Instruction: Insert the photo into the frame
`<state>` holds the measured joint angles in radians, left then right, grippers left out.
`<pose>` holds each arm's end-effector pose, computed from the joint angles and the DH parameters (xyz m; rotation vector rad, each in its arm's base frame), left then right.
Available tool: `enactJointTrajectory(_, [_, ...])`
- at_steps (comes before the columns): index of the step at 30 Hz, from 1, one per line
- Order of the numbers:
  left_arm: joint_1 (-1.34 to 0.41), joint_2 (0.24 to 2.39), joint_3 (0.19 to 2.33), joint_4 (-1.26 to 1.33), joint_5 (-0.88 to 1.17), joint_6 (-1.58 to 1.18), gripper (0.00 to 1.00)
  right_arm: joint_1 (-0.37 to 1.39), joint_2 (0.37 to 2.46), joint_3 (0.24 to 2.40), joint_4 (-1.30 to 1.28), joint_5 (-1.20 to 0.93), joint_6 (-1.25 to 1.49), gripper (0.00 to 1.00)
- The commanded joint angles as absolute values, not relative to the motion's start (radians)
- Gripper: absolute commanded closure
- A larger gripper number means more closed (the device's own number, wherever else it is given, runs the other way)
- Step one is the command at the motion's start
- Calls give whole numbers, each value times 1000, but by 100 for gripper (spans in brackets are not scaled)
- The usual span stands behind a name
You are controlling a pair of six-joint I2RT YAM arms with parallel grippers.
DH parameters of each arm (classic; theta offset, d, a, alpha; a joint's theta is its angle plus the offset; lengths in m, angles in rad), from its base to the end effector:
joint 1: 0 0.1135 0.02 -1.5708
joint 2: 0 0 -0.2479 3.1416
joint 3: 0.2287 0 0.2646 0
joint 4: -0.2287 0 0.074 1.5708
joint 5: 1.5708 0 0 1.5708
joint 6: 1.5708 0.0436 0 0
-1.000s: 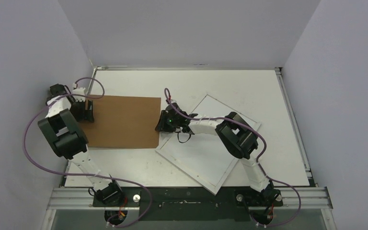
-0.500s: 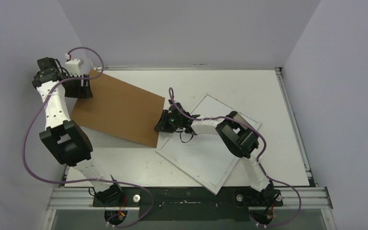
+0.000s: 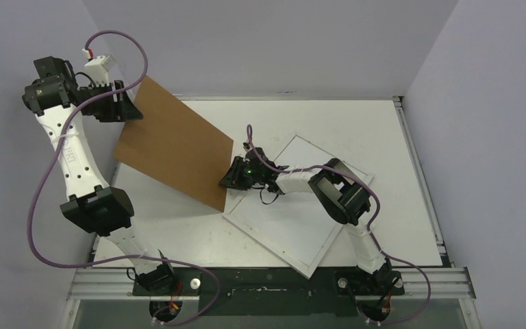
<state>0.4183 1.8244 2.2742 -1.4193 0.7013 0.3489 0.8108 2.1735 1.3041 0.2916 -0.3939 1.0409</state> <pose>0.3302 0.1160 0.4311 0.1801 2.2975 -0.5110 0.3105 0.3510 0.0971 0.0184 2.5009 1.3748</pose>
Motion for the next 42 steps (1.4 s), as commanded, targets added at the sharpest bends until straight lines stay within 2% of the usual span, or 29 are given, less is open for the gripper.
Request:
enactJointTrajectory(1, [394, 1848, 2327, -1592, 841, 271, 50, 819, 2180, 1268, 304, -413, 1049, 70])
enactJointTrajectory(8, [355, 1837, 2251, -1593, 848, 261, 51, 806, 2163, 1237, 358, -429, 1066, 70])
enactJointTrajectory(13, [282, 1819, 2295, -1554, 798, 190, 55, 802, 2156, 1219, 390, -437, 1081, 70])
enactJointTrajectory(16, [246, 1811, 2342, -1530, 703, 164, 66, 800, 2152, 1219, 399, -445, 1081, 70])
enactJointTrajectory(20, [208, 1777, 2347, -1469, 540, 160, 98, 797, 2140, 1225, 401, -452, 1074, 70])
enactJointTrajectory(22, [194, 1749, 2327, -1433, 484, 176, 100, 794, 2137, 1238, 398, -462, 1064, 69])
enactJointTrajectory(24, [185, 1725, 2312, -1406, 455, 211, 100, 787, 2129, 1257, 390, -475, 1040, 65])
enactJointTrajectory(27, [183, 1715, 2357, -1413, 458, 287, 100, 750, 2087, 1298, 396, -538, 954, 51])
enactJointTrajectory(31, [182, 1682, 2410, -1414, 503, 405, 100, 660, 1978, 1436, 233, -672, 627, 33])
enactJointTrajectory(33, [182, 1640, 2409, -1403, 541, 467, 100, 622, 1916, 1509, 128, -686, 384, 29])
enactJointTrajectory(36, [183, 1593, 2416, -1403, 597, 535, 100, 567, 1826, 1541, 98, -714, 181, 20])
enactJointTrajectory(42, [182, 1492, 2365, -1453, 763, 666, 100, 458, 1714, 1550, 301, -964, 60, 13])
